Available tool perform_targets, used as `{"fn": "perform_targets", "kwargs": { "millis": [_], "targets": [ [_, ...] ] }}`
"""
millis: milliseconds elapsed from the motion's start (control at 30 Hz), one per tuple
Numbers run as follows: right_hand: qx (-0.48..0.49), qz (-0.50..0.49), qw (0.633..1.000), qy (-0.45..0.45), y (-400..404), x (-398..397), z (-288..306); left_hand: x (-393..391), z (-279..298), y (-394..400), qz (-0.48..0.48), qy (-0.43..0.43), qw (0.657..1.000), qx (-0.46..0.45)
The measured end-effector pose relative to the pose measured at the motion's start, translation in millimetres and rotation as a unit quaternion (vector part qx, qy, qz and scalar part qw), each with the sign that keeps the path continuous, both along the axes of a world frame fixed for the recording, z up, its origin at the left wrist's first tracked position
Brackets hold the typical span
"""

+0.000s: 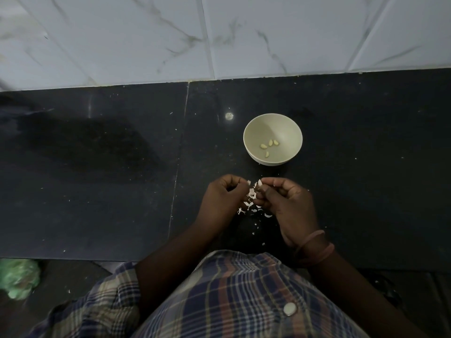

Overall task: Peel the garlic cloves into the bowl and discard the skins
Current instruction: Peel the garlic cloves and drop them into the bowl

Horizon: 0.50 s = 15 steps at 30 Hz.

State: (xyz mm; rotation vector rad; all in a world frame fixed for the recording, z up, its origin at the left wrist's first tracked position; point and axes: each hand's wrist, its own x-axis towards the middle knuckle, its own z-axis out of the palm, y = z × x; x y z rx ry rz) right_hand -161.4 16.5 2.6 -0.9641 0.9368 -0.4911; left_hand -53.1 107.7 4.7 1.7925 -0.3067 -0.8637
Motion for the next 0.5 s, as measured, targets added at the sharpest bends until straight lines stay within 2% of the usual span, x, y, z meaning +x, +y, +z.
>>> {"fn": "perform_targets", "kwargs": {
  "millis": [233, 500],
  "targets": [
    [0.015, 0.010, 1.000, -0.008, -2.8, -1.9, -5.0, 2.0, -8.4, 4.1, 0.031, 0.058, 0.998, 0.021],
    [-0.038, 0.015, 0.999, 0.030, -1.9, -1.9, -6.6, -3.9, -2.2, 2.2, 0.039, 0.161, 0.985, -0.038]
  ]
}}
